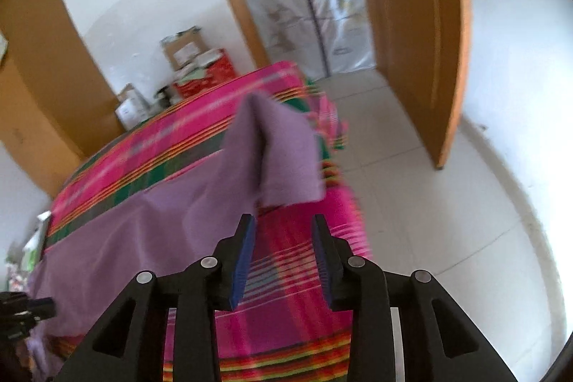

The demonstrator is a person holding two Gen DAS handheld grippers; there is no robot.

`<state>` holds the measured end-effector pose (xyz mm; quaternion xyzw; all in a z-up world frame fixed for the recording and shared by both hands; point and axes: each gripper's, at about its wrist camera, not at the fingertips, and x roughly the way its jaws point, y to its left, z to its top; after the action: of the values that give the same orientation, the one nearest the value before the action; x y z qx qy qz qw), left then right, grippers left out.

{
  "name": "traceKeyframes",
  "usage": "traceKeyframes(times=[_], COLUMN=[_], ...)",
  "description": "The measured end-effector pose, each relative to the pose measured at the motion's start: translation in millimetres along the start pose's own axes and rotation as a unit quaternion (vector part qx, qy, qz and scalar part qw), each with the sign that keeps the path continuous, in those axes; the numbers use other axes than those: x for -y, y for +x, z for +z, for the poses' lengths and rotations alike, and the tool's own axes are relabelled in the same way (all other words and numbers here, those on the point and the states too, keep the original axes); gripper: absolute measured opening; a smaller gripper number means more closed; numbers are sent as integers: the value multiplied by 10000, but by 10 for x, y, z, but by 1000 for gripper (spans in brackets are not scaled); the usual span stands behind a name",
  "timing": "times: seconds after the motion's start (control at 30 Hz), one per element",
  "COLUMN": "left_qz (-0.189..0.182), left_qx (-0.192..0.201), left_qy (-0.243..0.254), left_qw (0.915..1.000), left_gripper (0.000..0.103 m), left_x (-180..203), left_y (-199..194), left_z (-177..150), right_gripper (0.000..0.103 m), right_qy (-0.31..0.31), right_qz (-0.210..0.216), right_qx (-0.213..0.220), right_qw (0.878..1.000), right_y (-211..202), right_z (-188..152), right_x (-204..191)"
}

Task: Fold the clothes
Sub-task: 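Grasp a purple fabric corner with the right gripper and lift it up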

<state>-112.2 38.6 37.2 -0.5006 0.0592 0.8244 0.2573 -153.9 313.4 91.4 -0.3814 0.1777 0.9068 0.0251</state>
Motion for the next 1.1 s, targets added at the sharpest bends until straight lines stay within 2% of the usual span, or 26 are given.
traceKeyframes(times=[0.1,0.23,0.63,0.7,0.77,0.83,1.1], left_qz=[-111,-160,-237,-250,-264,-277,-331], left_qx=[-36,-97,-193,-198,-203,-208,-210], left_qy=[48,-7,-239,-260,-281,-302,-368], left_qw=[9999,9998,9992,9992,9991,9989,9986], left_gripper=[15,15,15,15,15,15,15], left_x=[103,99,11,5,-1,-7,-23], left_y=[79,135,211,218,224,230,228], left_z=[25,40,35,31,27,23,35], right_gripper=[34,34,34,31,13,6,5], right_qy=[-82,-73,992,1021,1006,915,741], right_qz=[211,82,610,536,431,224,-300], right_qx=[-64,-64,260,272,277,308,576], right_qw=[9997,9999,9929,9930,9936,9951,9951], right_y=[52,167,306,316,323,312,160], right_z=[-16,42,297,319,343,373,559], right_x=[-75,-88,211,238,256,262,351])
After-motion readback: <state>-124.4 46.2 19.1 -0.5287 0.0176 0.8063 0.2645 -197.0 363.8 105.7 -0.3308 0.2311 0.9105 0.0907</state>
